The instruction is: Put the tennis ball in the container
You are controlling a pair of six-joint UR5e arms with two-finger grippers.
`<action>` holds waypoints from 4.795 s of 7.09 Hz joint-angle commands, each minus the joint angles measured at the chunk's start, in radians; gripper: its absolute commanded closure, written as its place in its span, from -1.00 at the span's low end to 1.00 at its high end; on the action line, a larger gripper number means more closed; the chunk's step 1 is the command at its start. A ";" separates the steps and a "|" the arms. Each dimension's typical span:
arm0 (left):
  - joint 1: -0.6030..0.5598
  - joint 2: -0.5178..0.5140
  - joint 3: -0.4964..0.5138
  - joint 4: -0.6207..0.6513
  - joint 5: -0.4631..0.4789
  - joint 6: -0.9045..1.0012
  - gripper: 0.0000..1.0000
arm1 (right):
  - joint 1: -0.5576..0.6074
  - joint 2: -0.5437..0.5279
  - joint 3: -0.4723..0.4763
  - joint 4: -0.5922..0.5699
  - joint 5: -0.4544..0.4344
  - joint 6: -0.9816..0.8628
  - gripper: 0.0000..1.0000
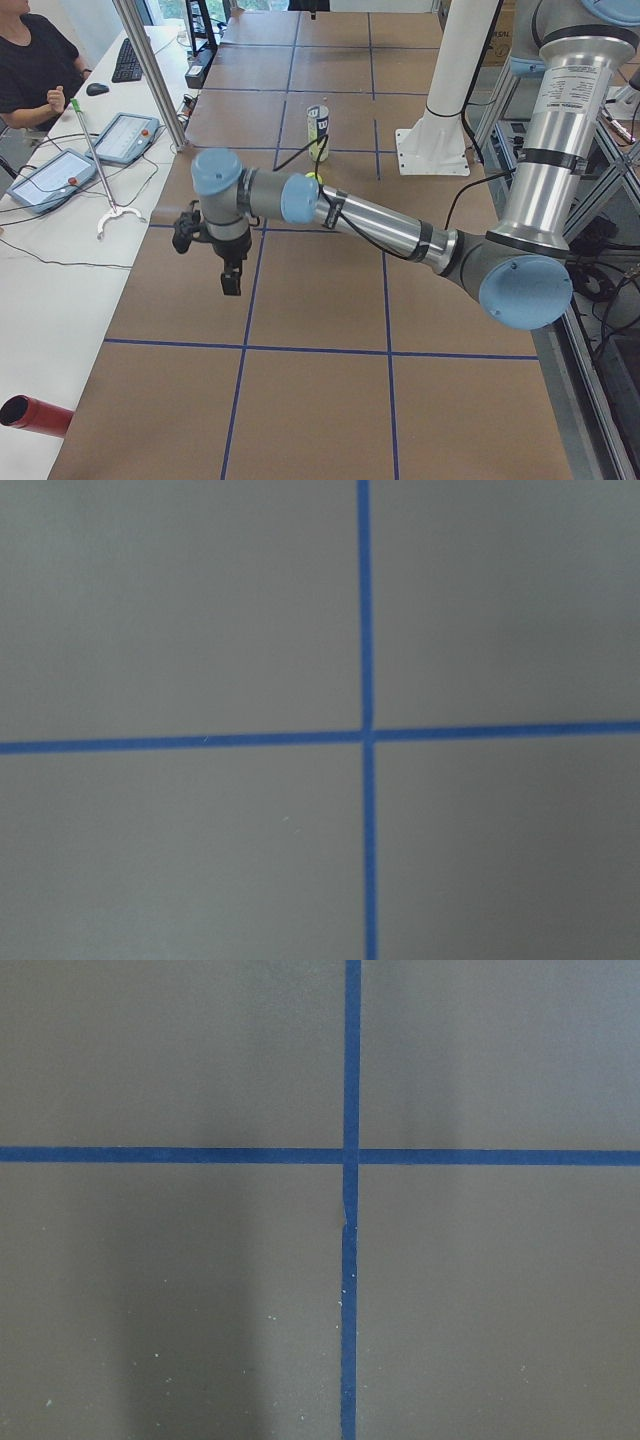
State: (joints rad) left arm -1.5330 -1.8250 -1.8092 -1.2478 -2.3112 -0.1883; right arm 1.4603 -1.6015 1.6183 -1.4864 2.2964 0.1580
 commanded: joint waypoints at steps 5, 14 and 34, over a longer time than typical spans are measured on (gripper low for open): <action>0.521 -0.169 -0.274 0.001 0.186 -0.621 -1.00 | 0.000 0.000 0.000 0.000 0.000 0.000 -1.00; 0.878 -0.232 0.077 -0.448 0.323 -0.942 -1.00 | 0.000 0.000 0.000 0.000 0.000 0.000 -1.00; 0.682 -0.531 -0.310 0.304 0.205 -0.851 1.00 | 0.000 0.000 0.000 0.000 0.000 0.000 -1.00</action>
State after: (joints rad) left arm -0.8515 -2.2870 -2.1613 -0.9592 -2.0755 -1.0193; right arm 1.4603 -1.6015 1.6184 -1.4864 2.2964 0.1580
